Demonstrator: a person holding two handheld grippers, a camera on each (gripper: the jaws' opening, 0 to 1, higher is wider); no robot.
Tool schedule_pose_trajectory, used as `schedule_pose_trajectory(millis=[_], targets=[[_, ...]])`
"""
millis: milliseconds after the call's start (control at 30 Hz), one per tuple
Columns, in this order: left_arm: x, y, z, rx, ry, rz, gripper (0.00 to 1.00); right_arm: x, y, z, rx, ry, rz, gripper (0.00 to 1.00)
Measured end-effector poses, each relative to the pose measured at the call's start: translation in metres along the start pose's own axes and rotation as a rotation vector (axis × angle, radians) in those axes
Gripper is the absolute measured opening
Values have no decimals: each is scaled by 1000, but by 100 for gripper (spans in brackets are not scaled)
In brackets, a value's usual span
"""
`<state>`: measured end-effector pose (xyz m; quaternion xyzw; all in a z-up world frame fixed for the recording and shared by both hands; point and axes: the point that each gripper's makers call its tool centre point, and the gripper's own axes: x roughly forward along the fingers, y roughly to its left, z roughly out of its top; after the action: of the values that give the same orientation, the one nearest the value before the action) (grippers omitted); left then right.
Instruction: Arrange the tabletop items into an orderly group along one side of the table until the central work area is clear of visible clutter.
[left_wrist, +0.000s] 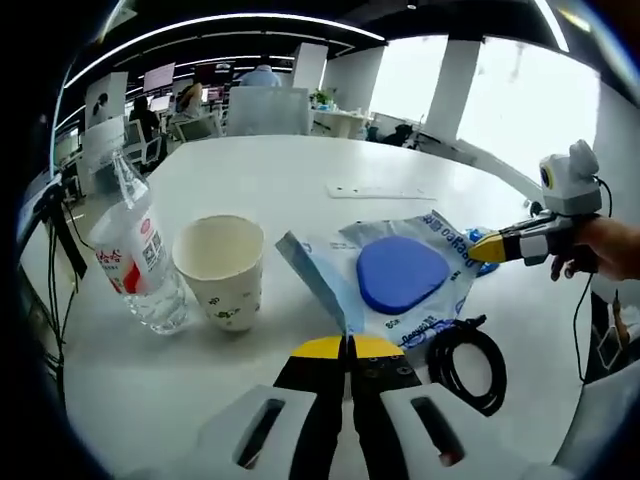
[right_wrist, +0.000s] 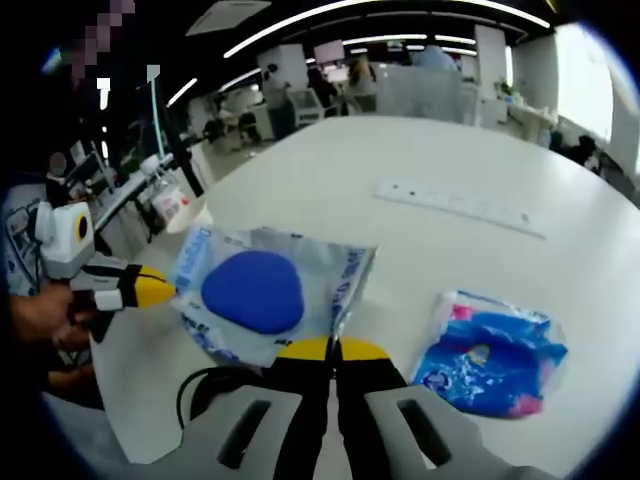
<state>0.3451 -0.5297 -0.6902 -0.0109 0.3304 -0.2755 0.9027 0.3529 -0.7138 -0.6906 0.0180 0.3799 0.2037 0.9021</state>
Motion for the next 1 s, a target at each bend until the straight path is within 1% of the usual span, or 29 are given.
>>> schedule_pose_trajectory(millis=[233,333,500,833,1000], targets=[[15,4,5,61,28,6,0,2,-5,-4,20,-1,-6,0],[21,4,7,68,34,6,0,3,-8,-5,24,-1,-12,0],[30,9,8,96,49,29,0,9,-11,-5,34,-5,-17,0],[42,13,2,130,78,56,0,19,-15,-17,52,6,-28,0],[47,16,-1,135,94,69,0,25,-16,-20,42,11,-32,0]])
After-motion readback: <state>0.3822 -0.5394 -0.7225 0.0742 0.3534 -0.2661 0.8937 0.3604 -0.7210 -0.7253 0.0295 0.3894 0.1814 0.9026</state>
